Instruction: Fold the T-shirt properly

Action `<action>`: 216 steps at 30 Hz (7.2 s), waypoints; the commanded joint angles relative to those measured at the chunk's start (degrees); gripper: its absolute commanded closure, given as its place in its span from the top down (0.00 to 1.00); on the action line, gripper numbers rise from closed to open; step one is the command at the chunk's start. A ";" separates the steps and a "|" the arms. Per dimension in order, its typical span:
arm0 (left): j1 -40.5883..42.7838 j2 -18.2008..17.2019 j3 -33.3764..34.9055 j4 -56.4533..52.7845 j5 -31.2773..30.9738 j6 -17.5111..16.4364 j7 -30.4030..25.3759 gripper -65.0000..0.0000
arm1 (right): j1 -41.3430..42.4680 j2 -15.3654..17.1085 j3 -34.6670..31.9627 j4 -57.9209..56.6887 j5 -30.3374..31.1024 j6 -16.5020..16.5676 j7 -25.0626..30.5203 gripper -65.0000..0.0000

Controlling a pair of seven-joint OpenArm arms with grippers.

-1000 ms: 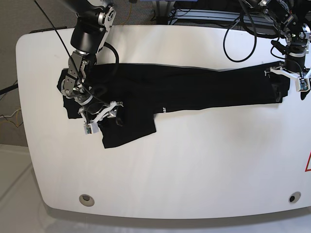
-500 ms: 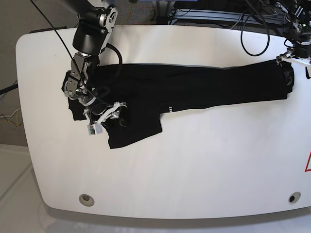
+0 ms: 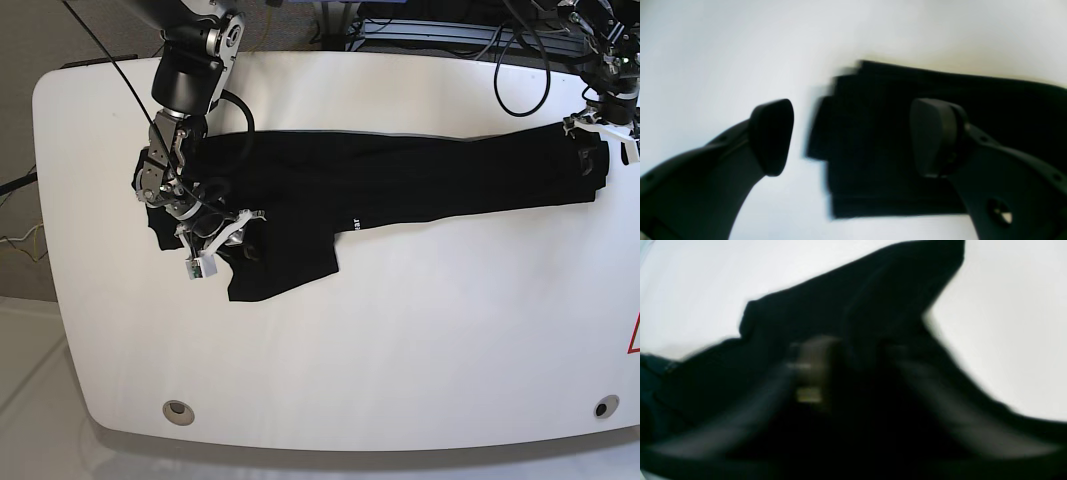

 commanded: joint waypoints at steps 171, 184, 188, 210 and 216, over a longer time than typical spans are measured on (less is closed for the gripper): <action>-3.14 -4.28 1.32 1.79 -1.01 -0.28 -2.73 0.86 | 5.73 2.33 -11.95 -7.76 8.31 -2.12 -10.54 0.00; -3.21 -4.57 1.74 1.81 -1.19 -0.09 -2.72 0.86 | 5.55 2.10 -14.73 -2.49 10.58 -0.93 -17.80 0.00; -3.18 -4.48 1.79 1.51 -0.77 0.16 -2.43 0.86 | 3.79 1.91 -17.50 11.30 18.10 -0.97 -27.58 0.00; -3.72 -4.42 1.99 0.93 -0.90 -0.28 -1.96 0.86 | -2.02 0.29 -17.40 23.94 29.93 -0.32 -32.52 0.00; -3.79 -4.37 2.05 0.96 -1.06 -0.28 -2.20 0.86 | -3.45 0.48 -17.81 25.37 32.55 -0.32 -33.71 0.00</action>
